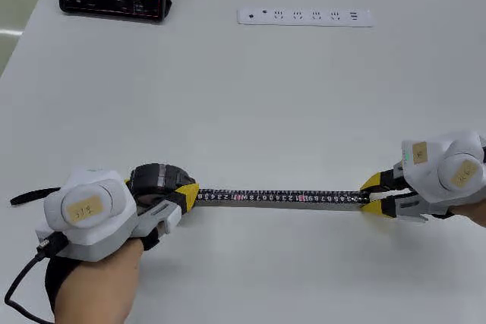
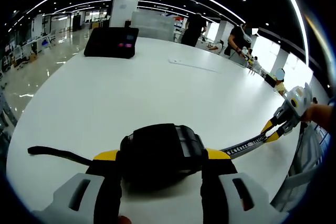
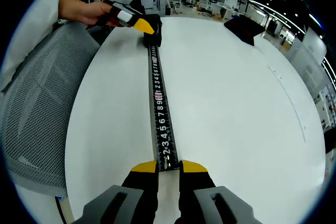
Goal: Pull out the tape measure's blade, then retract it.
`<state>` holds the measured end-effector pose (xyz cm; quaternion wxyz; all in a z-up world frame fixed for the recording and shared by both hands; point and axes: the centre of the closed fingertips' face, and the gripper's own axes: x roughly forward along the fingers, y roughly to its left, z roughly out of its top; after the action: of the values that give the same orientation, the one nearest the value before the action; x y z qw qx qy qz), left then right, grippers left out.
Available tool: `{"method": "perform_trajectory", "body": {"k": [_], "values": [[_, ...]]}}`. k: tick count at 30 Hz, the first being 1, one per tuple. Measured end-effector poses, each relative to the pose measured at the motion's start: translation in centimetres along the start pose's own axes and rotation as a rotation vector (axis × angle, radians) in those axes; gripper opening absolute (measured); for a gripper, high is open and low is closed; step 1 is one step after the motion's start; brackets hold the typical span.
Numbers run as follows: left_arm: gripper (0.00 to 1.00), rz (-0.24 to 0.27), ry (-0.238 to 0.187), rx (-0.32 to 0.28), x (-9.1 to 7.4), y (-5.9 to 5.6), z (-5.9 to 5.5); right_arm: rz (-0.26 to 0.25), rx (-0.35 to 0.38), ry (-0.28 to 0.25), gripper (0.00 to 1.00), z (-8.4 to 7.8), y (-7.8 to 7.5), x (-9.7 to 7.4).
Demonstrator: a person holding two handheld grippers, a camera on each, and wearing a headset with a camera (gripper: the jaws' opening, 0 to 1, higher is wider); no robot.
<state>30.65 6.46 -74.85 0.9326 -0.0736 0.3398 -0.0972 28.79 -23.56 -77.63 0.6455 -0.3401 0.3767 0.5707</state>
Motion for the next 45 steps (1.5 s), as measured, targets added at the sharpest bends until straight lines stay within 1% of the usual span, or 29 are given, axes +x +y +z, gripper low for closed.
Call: {"method": "perform_trajectory", "body": {"k": [5, 10, 18, 25, 28, 45], "values": [[0.56, -0.005, 0.001, -0.004, 0.0, 0.0, 0.0, 0.003, -0.001, 0.005, 0.11, -0.1, -0.1, 0.0], [0.56, -0.006, 0.000, -0.010, 0.0, 0.0, -0.1, 0.002, -0.005, -0.002, 0.11, 0.3, -0.2, 0.1], [0.56, -0.016, -0.002, -0.030, -0.1, 0.0, -0.1, 0.010, -0.014, -0.016, 0.11, 1.6, -0.1, 0.8], [0.56, -0.022, -0.005, -0.044, -0.2, 0.1, -0.1, 0.020, -0.020, -0.045, 0.11, 3.6, 0.0, 1.5], [0.56, -0.024, -0.006, -0.047, -0.2, 0.1, 0.0, 0.024, -0.023, -0.055, 0.11, 4.1, -0.1, 1.7], [0.56, -0.028, -0.005, -0.055, -0.2, 0.0, -0.1, 0.038, -0.031, -0.086, 0.11, 5.9, 0.1, 2.9]]}}
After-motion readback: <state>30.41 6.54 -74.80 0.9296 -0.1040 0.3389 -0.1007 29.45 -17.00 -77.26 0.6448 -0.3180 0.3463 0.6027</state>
